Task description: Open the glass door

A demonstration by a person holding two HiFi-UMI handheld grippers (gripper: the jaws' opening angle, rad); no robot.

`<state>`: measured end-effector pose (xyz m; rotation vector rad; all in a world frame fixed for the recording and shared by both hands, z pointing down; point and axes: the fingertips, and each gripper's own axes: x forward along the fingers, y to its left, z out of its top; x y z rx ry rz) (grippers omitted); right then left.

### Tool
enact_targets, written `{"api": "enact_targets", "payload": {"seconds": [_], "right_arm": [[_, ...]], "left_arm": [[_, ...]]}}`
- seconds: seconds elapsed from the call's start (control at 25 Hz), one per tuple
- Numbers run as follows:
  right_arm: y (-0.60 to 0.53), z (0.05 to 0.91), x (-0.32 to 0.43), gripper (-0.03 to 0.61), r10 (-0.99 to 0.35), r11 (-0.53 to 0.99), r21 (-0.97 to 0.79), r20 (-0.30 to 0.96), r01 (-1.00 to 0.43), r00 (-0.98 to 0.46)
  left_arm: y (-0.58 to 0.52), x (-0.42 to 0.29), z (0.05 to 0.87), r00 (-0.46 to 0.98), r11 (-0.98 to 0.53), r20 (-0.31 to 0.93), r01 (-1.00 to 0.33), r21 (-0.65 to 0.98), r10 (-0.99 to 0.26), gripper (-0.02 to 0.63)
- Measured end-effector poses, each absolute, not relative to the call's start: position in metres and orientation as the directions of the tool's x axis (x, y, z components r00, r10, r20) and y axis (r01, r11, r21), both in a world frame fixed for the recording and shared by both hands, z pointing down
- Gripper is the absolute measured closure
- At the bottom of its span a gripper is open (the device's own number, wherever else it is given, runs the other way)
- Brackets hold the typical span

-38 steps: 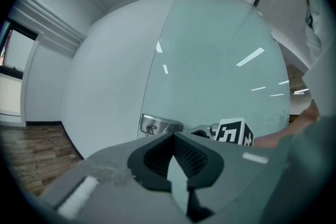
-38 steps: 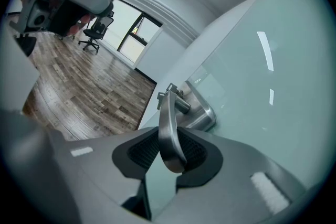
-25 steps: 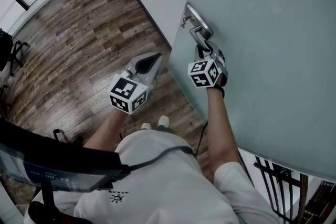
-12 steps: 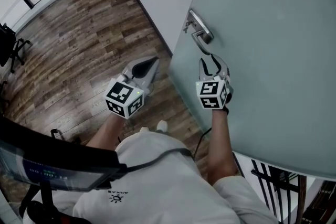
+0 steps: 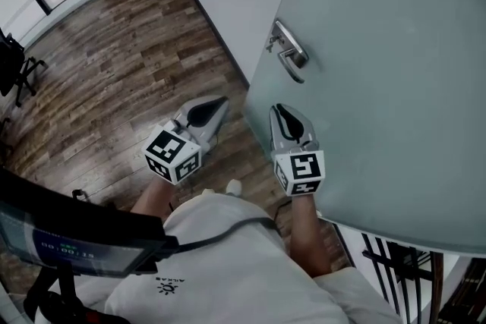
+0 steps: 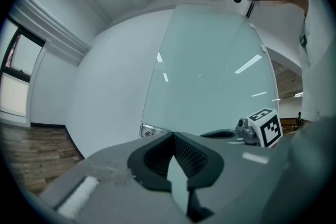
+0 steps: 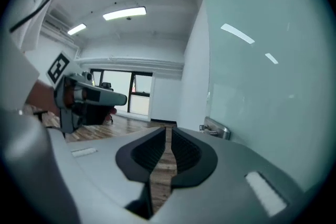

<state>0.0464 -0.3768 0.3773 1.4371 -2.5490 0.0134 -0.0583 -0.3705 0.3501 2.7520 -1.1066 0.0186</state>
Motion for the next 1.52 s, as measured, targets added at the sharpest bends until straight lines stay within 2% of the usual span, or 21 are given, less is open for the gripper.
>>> {"api": "enact_targets", "payload": {"seconds": [0.24, 0.56, 1.52], "right_arm": [[-0.355, 0.361, 0.03, 0.566, -0.832, 0.541, -0.043, 0.117, -0.84, -0.542], [-0.347, 0.34, 0.026, 0.569, -0.847, 0.524, -0.093, 0.05, -0.846, -0.53], [-0.349, 0.351, 0.04, 0.571, -0.869, 0.481, -0.071, 0.097, -0.874, -0.486]], "left_arm": [[-0.362, -0.072, 0.347, 0.701, -0.688, 0.069, -0.711, 0.145, -0.71, 0.609], [-0.367, -0.073, 0.334, 0.675, -0.666, 0.014, -0.731, 0.148, -0.738, 0.609], [-0.363, -0.069, 0.341, 0.686, -0.675, 0.028, -0.721, 0.155, -0.727, 0.609]]}}
